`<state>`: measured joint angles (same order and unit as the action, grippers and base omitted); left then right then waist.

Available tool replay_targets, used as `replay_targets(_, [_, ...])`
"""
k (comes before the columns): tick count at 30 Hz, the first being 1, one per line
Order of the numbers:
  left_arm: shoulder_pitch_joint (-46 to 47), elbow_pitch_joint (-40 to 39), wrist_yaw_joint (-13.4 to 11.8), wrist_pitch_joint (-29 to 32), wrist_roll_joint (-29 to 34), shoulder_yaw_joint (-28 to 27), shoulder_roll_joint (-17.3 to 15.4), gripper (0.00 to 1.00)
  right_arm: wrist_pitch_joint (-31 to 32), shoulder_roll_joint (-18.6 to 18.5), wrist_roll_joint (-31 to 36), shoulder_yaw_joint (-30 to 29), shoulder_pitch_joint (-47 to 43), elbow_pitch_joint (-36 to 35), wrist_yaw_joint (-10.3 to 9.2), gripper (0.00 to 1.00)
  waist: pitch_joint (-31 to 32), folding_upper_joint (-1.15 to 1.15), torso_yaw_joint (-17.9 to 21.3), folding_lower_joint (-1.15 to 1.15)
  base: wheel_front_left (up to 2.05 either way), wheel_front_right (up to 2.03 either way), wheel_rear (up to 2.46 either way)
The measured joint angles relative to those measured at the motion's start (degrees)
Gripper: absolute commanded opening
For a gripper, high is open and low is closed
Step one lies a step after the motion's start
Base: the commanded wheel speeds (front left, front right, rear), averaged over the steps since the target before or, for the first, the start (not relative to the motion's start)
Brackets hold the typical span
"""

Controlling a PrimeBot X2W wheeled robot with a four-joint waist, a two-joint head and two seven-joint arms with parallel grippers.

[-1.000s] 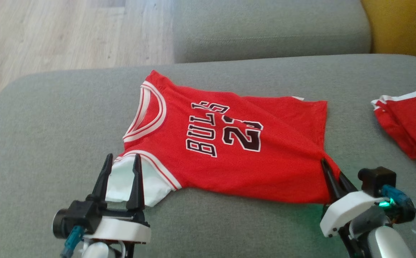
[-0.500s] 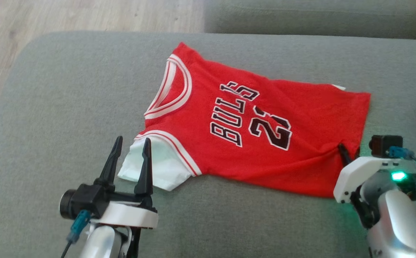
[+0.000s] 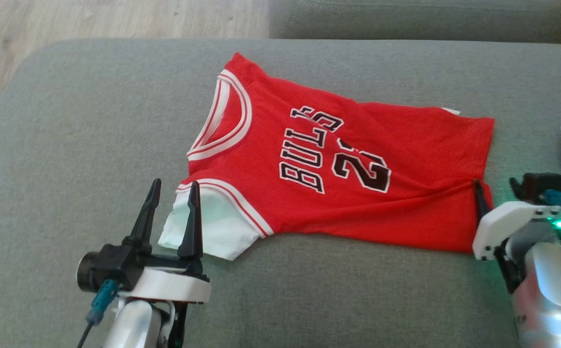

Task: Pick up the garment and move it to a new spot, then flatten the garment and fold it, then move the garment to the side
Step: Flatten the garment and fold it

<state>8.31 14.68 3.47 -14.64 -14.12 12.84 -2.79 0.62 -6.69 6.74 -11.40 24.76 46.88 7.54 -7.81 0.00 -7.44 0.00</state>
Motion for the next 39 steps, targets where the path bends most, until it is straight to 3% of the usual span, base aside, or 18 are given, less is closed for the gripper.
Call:
replay_targets(6, [-0.1, 0.0, 0.0, 0.0, 0.0, -1.9, 0.0, 1.00, -3.7, 1.2, 1.7, -4.3, -0.2, -4.2, 0.00, 1.00, 1.9, 0.00, 2.6, 0.00, 0.00, 0.00, 0.00])
replay_targets(11, [-0.6, -0.3, 0.0, 0.0, 0.1, -2.9, 0.0, 1.00, -6.0, 2.4, 2.5, -6.3, -3.8, -12.0, 0.00, 1.00, 4.0, 0.00, 4.9, -0.01, 0.00, 0.00, 0.00])
replay_targets(20, [-2.1, -1.0, -0.5, 0.0, 0.1, -4.0, 0.0, 1.00, -12.7, 3.8, -5.5, 2.8, -13.1, -25.5, 0.00, 1.00, 6.3, 0.00, 7.4, -0.01, 0.00, 0.00, 0.00])
replay_targets(26, [-3.3, -0.8, -0.4, 0.0, 0.1, -4.0, 0.0, 1.00, -14.3, 4.1, -10.3, 7.7, -20.4, -26.7, 0.00, 1.00, 6.8, 0.00, 7.3, -0.01, 0.00, 0.00, 0.00])
replay_targets(35, [-3.6, 0.6, -0.5, 0.0, 1.0, -4.1, 0.0, 1.00, -14.8, 4.1, -12.0, 7.7, -20.7, -27.8, 0.00, 1.00, 6.5, 0.00, 6.8, -0.01, 0.00, 0.00, 0.00])
replay_targets(39, [-3.5, 5.8, -2.4, 0.0, 2.6, -5.1, 0.0, 1.00, -14.8, 4.1, -12.1, 7.7, -20.7, -28.0, 0.00, 1.00, 5.9, 0.00, 6.6, -0.01, 0.00, 0.00, 0.00])
